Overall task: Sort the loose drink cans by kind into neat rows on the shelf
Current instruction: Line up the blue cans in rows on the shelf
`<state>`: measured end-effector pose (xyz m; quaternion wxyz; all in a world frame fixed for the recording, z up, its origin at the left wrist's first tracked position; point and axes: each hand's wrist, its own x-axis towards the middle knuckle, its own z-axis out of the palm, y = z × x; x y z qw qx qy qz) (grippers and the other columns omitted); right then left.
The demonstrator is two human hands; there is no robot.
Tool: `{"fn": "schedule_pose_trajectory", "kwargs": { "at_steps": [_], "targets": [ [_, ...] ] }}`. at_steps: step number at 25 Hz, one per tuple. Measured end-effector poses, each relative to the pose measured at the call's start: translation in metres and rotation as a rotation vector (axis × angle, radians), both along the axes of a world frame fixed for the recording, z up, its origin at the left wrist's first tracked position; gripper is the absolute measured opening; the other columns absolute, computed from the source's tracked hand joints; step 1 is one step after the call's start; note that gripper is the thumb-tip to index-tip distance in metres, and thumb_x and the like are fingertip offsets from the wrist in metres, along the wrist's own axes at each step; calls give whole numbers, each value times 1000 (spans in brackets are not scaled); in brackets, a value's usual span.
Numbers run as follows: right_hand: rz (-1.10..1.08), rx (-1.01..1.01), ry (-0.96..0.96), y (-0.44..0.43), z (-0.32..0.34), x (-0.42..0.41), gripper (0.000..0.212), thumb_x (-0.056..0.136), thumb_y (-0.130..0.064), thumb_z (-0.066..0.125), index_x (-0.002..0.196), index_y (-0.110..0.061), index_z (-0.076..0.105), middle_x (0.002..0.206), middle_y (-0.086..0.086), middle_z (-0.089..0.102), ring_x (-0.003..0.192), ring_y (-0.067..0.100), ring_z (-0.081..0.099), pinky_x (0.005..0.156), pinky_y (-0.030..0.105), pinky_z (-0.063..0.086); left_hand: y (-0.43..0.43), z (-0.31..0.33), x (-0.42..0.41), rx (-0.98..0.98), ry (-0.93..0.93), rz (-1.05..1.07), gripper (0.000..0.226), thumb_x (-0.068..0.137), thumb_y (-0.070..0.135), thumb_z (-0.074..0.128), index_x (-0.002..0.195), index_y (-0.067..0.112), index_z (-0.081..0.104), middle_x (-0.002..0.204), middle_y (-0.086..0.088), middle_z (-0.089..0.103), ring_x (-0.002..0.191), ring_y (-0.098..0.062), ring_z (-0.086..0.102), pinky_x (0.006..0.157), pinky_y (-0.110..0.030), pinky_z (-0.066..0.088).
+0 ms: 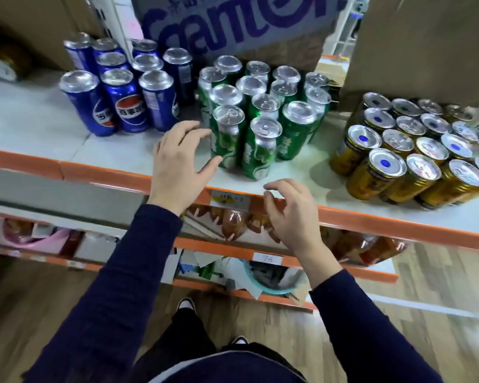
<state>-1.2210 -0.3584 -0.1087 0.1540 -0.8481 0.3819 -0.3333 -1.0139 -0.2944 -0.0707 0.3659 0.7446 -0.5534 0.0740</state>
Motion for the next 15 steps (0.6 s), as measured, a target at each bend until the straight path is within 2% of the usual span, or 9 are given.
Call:
{"fn": "schedule_pose_trajectory", "kwargs": {
  "at_steps": [5, 7, 11, 15],
  "targets": [
    [235, 40, 25, 28, 2, 81, 12, 91, -11, 59, 97, -6, 68, 94, 6, 66, 92, 24, 59, 83, 29, 44, 73, -16, 61, 127, -9, 198, 32, 85, 29, 69, 115, 16, 65, 114, -3, 64, 109, -25, 56, 96, -38, 32],
    [294, 34, 29, 36, 4, 113, 11, 90, -11, 59, 96, -6, 68, 94, 6, 66, 92, 23, 58, 83, 24, 40, 99, -21, 85, 177, -2, 261, 31, 87, 29, 67, 116, 16, 65, 114, -3, 64, 108, -26, 57, 95, -38, 31],
    [433, 62, 26, 81, 8, 228, 12, 90, -12, 60, 99, -9, 67, 97, 5, 65, 93, 20, 57, 82, 19, 36, 177, -26, 174, 219, 50, 449, 29, 88, 28, 64, 116, 19, 65, 115, -2, 65, 107, -25, 59, 96, -41, 34],
    [487, 81, -1, 125, 14, 333, 12, 90, -14, 61, 100, -11, 68, 99, 3, 64, 95, 19, 56, 84, 20, 37, 230, -14, 260, 210, 103, 484, 27, 87, 24, 66, 113, 19, 66, 110, -2, 66, 99, -27, 62, 99, -46, 37]
  ]
}}
